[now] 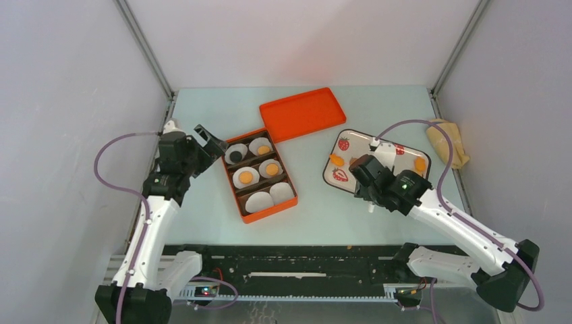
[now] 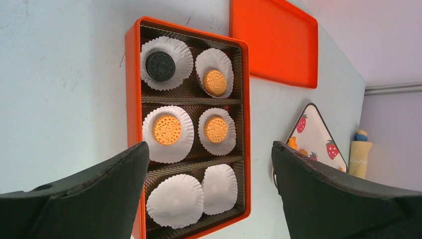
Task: Pack the cookies
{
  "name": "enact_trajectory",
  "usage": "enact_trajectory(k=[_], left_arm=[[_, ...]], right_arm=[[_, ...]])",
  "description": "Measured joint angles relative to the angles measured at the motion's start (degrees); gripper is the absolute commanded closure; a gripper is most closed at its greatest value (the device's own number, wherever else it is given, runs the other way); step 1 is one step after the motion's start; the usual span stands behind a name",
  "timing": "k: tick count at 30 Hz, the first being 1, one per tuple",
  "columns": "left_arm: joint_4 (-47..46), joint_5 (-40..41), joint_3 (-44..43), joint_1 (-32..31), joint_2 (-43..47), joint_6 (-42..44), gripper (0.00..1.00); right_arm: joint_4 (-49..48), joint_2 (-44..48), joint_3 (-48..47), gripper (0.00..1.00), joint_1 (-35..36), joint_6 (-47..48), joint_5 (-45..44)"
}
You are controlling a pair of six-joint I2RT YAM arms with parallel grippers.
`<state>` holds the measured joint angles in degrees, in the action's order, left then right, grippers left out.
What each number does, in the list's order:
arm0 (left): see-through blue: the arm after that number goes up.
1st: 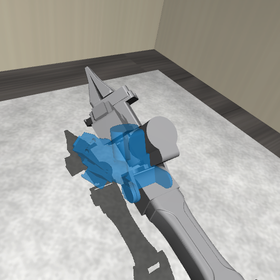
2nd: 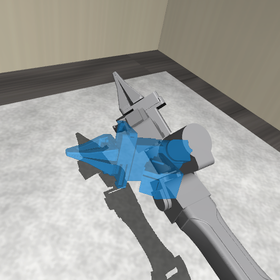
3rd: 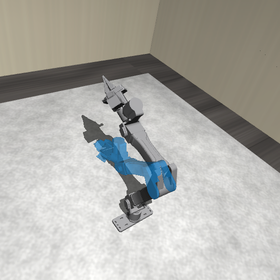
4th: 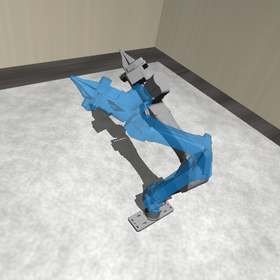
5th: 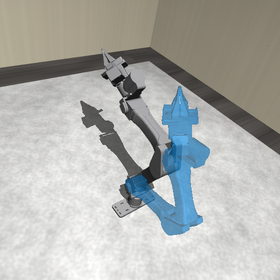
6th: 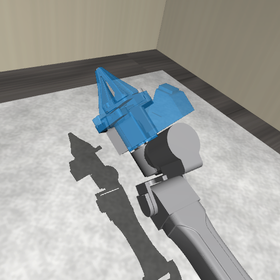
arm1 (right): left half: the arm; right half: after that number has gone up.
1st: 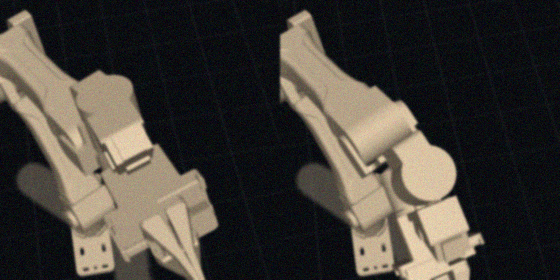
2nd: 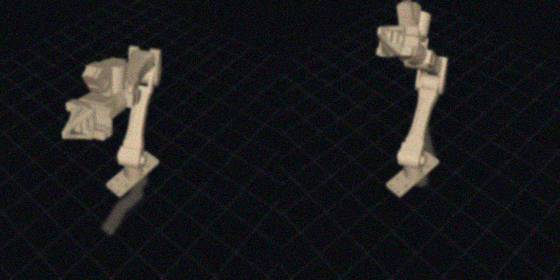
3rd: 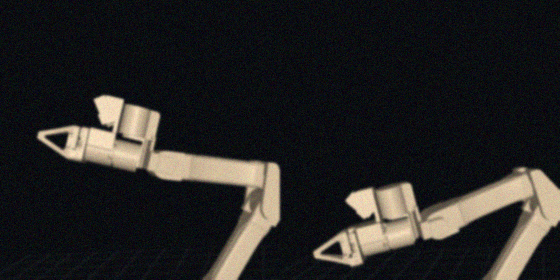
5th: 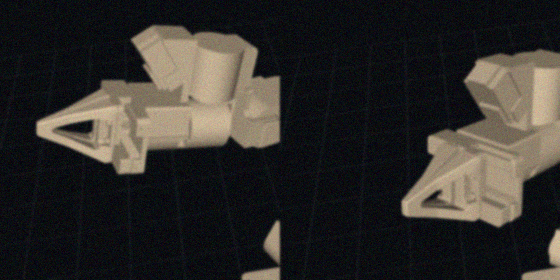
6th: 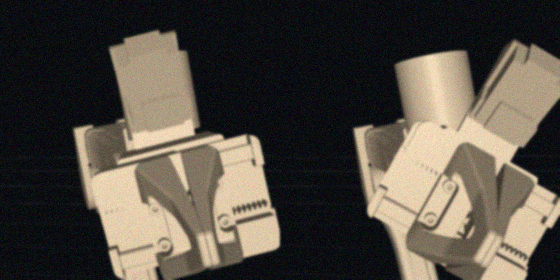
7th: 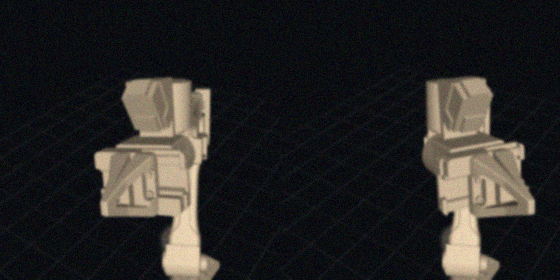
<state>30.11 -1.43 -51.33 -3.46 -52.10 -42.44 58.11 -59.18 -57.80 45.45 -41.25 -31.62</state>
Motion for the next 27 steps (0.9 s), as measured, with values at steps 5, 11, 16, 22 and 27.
enact_trajectory(k=[5,11,16,22,27], left_arm=[[-0.02,-0.02,0.0,-0.17,0.02,0.0,0.03],[-0.09,-0.04,0.0,-0.17,0.02,-0.02,0.03],[-0.44,-0.04,0.0,-0.17,0.02,-0.02,0.03],[-0.44,-0.04,0.0,-0.17,0.0,-0.02,0.03],[-0.66,-0.04,0.0,-0.17,-0.04,-0.02,0.03]], right_arm=[[0.59,0.35,3.96,0.45,-3.34,-2.19,0.44],[0.24,1.84,7.15,0.45,-7.72,-2.29,1.29],[-3.13,2.34,9.07,0.46,-12.22,-0.83,3.82],[-7.78,0.61,10.1,0.46,-15.93,1.77,7.23],[-11.58,-1.75,10.12,0.46,-18.27,3.74,9.73]])
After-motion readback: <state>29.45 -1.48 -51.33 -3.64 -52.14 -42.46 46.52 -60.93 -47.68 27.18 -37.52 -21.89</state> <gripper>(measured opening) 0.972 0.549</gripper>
